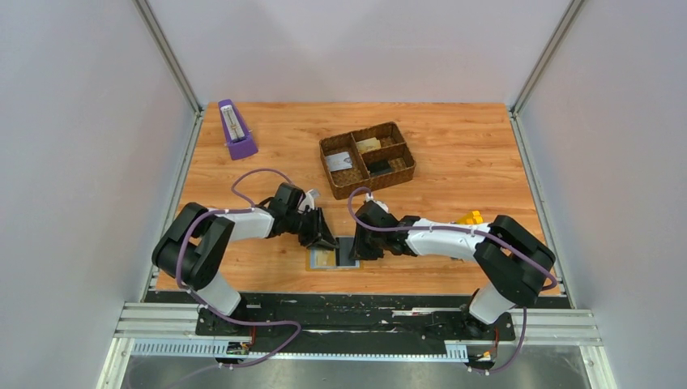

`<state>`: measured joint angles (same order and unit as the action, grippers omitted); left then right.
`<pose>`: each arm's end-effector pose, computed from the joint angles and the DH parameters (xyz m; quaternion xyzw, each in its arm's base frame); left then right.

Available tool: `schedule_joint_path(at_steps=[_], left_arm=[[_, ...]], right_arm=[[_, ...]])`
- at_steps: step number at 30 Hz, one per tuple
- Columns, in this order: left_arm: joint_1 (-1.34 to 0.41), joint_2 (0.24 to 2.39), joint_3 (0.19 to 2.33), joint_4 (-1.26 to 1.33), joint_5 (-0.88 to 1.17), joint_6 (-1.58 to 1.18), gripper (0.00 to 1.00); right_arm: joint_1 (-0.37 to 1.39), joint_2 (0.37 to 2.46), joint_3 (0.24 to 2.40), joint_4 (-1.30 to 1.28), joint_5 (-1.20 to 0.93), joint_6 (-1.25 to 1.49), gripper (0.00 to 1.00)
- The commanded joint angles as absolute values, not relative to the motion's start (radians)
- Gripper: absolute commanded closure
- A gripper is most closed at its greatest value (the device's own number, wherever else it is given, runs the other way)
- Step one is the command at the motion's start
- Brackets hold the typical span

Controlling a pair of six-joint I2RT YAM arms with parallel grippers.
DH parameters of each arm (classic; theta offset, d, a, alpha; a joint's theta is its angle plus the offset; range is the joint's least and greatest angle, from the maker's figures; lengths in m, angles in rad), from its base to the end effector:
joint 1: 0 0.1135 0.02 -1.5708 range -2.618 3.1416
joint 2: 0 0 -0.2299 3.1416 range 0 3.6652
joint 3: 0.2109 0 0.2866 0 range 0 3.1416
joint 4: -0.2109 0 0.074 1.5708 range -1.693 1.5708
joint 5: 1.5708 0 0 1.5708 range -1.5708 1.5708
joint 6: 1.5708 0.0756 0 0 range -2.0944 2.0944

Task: Take the credit cards out of the card holder
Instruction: Remove the credit card from the card holder.

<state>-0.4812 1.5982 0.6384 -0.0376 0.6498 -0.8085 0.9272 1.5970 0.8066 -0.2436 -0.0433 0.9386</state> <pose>0.2528 -0.1836 0.0355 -0.0590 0.9116 -0.4058 0.0301 0.2028 0.2758 0.0579 -0.0002 0.9640 0.2254 0.1411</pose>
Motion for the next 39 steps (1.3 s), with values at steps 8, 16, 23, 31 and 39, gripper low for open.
schedule_joint_path(at_steps=[8, 16, 23, 31, 39], left_arm=[[-0.486, 1.658, 0.589, 0.107, 0.622, -0.815, 0.65], [-0.486, 1.662, 0.585, 0.110, 0.626, -0.814, 0.72], [-0.485, 1.645, 0.585, 0.086, 0.613, -0.811, 0.98], [-0.485, 1.621, 0.611, 0.017, 0.609, -0.783, 1.00], [-0.485, 1.577, 0.640, -0.097, 0.583, -0.741, 1.00]], right_arm=[[0.929, 1.575, 0.785, -0.218, -0.032, 0.956, 0.83], [0.928, 1.571, 0.779, -0.218, -0.031, 0.960, 0.83], [0.929, 1.568, 0.774, -0.223, -0.022, 0.965, 0.83], [0.920, 1.562, 0.770, -0.244, -0.008, 0.963, 0.84], [0.915, 1.542, 0.767, -0.256, 0.000, 0.960, 0.84]])
